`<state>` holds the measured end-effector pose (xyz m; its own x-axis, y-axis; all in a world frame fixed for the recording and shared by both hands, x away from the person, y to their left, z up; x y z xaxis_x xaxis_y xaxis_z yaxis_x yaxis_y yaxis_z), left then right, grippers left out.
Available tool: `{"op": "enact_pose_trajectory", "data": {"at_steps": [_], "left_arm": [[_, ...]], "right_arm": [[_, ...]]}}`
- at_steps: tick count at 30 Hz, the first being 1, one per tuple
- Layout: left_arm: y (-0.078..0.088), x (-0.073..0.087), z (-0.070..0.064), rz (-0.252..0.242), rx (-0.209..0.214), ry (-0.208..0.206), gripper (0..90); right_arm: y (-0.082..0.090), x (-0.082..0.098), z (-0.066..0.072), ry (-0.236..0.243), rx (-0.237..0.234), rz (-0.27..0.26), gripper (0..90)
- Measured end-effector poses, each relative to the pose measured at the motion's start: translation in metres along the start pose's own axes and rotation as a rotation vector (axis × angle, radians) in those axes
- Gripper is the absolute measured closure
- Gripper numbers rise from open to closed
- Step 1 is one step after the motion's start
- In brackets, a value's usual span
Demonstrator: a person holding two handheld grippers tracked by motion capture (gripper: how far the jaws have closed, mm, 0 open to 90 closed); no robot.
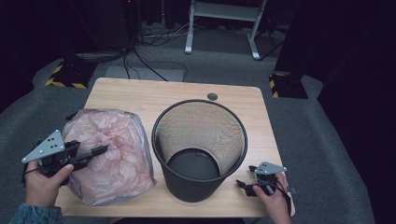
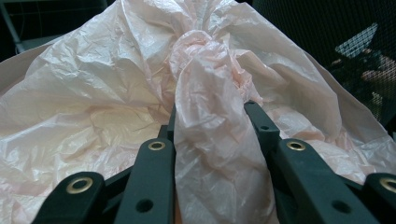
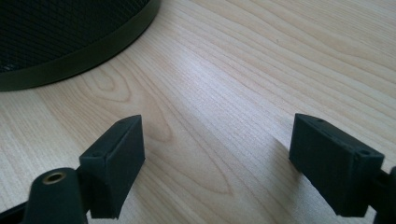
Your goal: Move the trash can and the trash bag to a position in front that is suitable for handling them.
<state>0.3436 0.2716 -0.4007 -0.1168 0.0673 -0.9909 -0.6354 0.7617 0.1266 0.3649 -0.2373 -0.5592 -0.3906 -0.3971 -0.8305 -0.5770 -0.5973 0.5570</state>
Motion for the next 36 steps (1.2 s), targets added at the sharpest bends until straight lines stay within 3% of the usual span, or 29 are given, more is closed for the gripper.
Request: {"op": "enact_pose_trajectory", "data": {"at_steps": [13,24,31,36], "left_arm": [[0.002,-0.029,0.0,-0.034,0.02,0.038,68.9],[0.006,-0.051,-0.005,-0.073,0.046,0.035,69.0],[0.003,-0.064,-0.012,-0.07,0.064,0.016,68.9],[0.009,-0.075,-0.01,-0.086,0.054,0.013,68.9]], "right_arm": [[0.0,0.0,0.0,0.0,0.0,0.0,18.0],[0.0,0.0,0.001,0.002,-0.001,-0.001,18.0],[0.0,0.0,0.001,0.002,-0.002,-0.001,18.0],[0.0,0.0,0.001,0.003,-0.003,0.0,18.0]]}}
Point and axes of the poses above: each handheld gripper's, and its own axes: y roughly backward along the jaws, x roughly out of its underside, z roughly to its left, the point moved 8 cm from there along -y, roughly forward along the jaws, and after that the axes turned 9 degrees about -z, right-handed, at the moved point
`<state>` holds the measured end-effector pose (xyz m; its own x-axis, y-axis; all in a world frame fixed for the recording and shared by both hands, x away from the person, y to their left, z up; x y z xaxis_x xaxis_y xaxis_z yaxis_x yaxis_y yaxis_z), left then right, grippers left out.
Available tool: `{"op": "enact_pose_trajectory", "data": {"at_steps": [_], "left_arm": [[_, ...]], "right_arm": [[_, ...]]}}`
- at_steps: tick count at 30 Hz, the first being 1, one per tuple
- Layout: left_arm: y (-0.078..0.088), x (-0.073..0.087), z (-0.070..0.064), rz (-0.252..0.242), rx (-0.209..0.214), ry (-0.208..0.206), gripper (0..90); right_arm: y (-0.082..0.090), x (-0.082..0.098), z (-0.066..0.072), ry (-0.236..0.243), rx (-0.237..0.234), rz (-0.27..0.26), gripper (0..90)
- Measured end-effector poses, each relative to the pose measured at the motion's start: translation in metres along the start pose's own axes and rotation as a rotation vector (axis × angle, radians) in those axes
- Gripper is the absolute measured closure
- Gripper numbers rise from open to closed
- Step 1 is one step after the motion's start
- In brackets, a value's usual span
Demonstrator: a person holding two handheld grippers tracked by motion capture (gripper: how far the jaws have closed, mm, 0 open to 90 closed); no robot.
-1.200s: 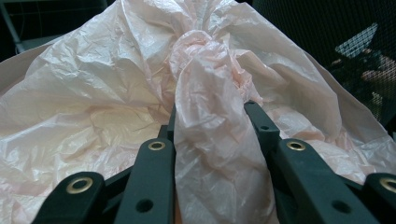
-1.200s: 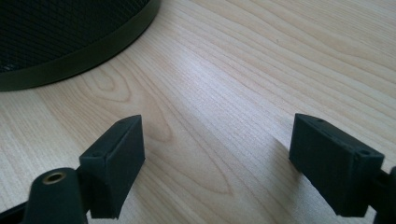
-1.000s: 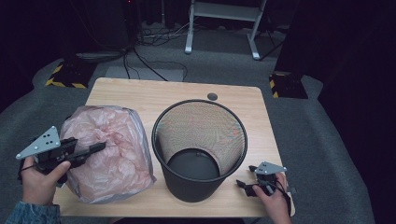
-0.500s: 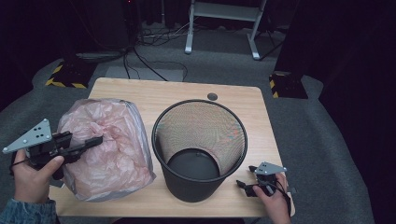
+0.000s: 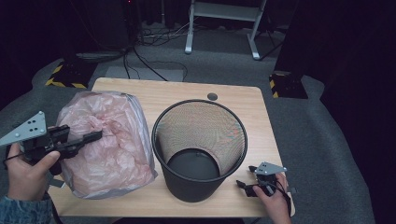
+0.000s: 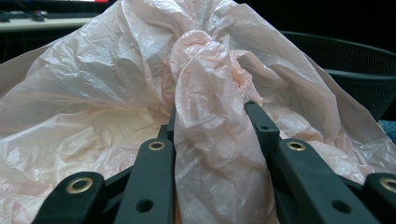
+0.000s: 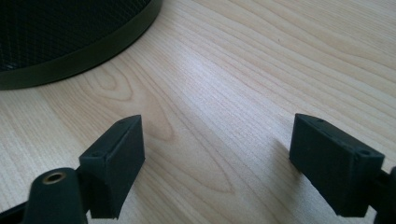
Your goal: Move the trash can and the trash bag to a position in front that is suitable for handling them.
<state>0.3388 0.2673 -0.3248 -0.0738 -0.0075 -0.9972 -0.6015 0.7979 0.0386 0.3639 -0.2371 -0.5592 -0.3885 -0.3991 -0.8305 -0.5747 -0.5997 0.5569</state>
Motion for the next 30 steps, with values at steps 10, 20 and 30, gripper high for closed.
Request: {"op": "enact_pose_trajectory", "data": {"at_steps": [10,20,30], "left_arm": [[0.0,-0.018,0.0,-0.014,-0.01,-0.016,68.8],[-0.008,-0.037,0.001,-0.035,-0.054,0.005,68.9],[-0.013,-0.063,-0.006,-0.044,-0.024,-0.022,69.0]], "right_arm": [[0.0,0.0,0.0,0.002,-0.002,0.0,18.0],[0.0,0.0,0.0,0.003,-0.002,-0.001,17.9],[0.0,0.0,0.0,0.002,-0.002,-0.001,17.9]]}}
Point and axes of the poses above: each handheld gripper's, and its own axes: y roughly backward along the jaws, x roughly out of its underside, z roughly to its left, the point moved 8 cm from there along -y, roughly forward along the jaws, and after that the axes turned 9 degrees about -z, right-handed, at the moved point
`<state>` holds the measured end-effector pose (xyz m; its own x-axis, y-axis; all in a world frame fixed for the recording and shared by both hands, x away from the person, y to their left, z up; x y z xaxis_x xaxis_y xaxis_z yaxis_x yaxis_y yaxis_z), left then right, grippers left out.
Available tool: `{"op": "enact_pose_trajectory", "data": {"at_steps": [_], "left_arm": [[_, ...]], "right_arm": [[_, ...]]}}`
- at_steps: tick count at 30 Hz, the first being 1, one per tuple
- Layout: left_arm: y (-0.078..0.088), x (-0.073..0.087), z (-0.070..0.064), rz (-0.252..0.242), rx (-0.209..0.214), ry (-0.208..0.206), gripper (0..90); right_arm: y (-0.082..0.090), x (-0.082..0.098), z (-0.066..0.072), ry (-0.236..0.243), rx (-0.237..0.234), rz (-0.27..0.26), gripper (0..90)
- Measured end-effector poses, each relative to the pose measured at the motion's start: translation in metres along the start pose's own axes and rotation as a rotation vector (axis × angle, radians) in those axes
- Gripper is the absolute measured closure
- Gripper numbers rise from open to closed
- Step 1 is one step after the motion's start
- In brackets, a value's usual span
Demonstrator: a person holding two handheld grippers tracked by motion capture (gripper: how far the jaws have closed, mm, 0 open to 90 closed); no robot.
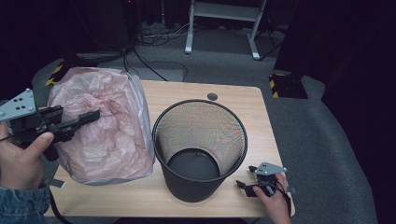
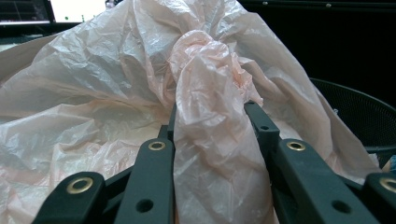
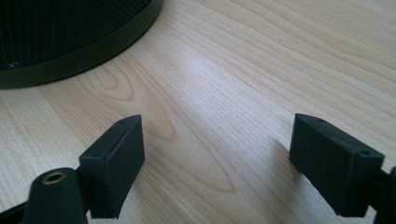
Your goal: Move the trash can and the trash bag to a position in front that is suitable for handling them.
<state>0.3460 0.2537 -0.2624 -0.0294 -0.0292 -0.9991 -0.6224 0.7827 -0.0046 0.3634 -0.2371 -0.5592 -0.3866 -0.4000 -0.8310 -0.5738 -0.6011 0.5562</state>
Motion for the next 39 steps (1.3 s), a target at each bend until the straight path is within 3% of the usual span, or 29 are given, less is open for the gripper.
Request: {"op": "enact_pose_trajectory", "data": {"at_steps": [5,11,21,29,39], "left_arm": [[0.002,-0.015,-0.004,-0.008,0.006,-0.019,69.0],[-0.004,-0.022,-0.012,-0.019,0.035,-0.022,69.0],[-0.037,-0.021,-0.027,-0.028,0.116,-0.017,69.0],[-0.062,-0.02,-0.034,-0.018,0.157,-0.029,68.6],[-0.094,-0.018,-0.051,0.002,0.224,-0.03,68.5]], "right_arm": [[0.0,0.0,0.0,0.0,0.0,0.0,18.0],[0.0,0.0,0.0,0.001,0.0,0.0,17.9],[0.0,0.0,0.0,0.002,0.004,0.0,18.0],[0.001,0.001,0.001,0.001,0.009,0.001,17.7],[0.001,0.001,0.002,-0.001,0.013,0.001,17.6]]}}
Point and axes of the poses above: each handheld gripper's, and its own axes: y roughly backward along the jaws, x roughly out of its underside, z roughly to its left, the point moved 8 cm from there along -y, roughly forward along the jaws, and after that the axes turned 9 degrees about -z, right-handed, at the moved point
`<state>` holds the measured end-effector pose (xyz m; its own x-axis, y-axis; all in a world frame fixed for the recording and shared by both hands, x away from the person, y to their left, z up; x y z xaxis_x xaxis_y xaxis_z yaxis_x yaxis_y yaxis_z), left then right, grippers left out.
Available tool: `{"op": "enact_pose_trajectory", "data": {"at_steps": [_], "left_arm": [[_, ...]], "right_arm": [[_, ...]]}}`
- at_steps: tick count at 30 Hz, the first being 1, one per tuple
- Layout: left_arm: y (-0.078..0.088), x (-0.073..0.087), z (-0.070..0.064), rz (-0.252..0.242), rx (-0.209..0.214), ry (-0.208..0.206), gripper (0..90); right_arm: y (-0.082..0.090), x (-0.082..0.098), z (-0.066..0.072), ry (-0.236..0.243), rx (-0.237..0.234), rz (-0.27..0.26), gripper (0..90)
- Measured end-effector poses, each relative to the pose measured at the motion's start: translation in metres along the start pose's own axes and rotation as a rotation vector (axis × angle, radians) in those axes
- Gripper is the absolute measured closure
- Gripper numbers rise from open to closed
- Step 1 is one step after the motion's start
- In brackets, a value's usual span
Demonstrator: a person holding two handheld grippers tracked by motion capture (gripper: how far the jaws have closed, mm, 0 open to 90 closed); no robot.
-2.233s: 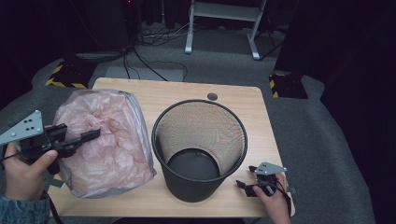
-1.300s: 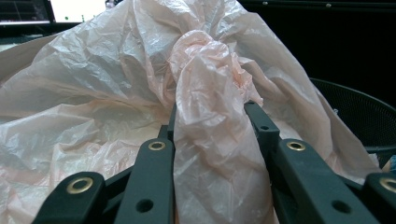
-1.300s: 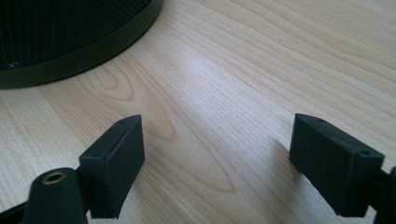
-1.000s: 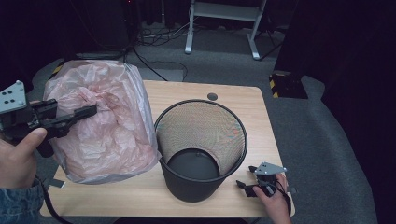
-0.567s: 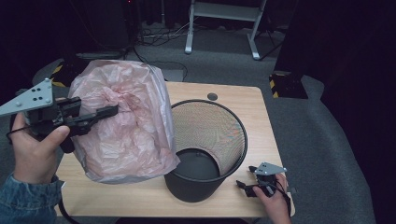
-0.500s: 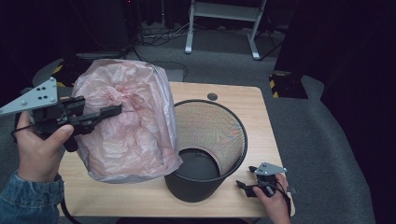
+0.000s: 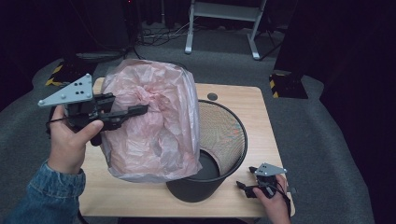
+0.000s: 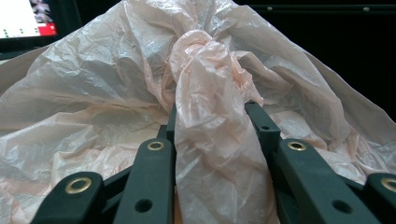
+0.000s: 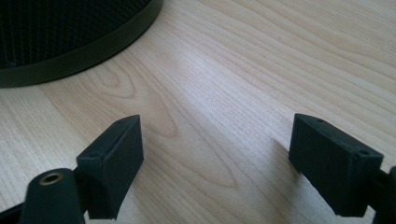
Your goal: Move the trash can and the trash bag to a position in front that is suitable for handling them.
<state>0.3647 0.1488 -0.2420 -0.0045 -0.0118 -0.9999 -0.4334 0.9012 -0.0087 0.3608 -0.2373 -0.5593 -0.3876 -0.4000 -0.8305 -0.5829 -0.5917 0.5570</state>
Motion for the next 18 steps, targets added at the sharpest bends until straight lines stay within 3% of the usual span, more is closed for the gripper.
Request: {"op": "enact_pose_trajectory", "data": {"at_steps": [18], "left_arm": [[-0.066,0.003,-0.028,0.045,0.101,-0.012,67.8]], "right_arm": [[0.0,0.0,0.0,-0.001,-0.002,0.0,17.6]]}}
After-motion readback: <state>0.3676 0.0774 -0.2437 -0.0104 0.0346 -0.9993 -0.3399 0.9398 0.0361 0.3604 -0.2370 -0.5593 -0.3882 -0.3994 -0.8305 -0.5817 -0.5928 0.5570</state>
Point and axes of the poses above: each handheld gripper's, and its own axes: y roughly backward along the jaws, x roughly out of its underside, z roughly to its left, the point moved 8 cm from there along -y, roughly forward along the jaws, and after that the axes turned 9 degrees about -z, right-handed, at the moved point
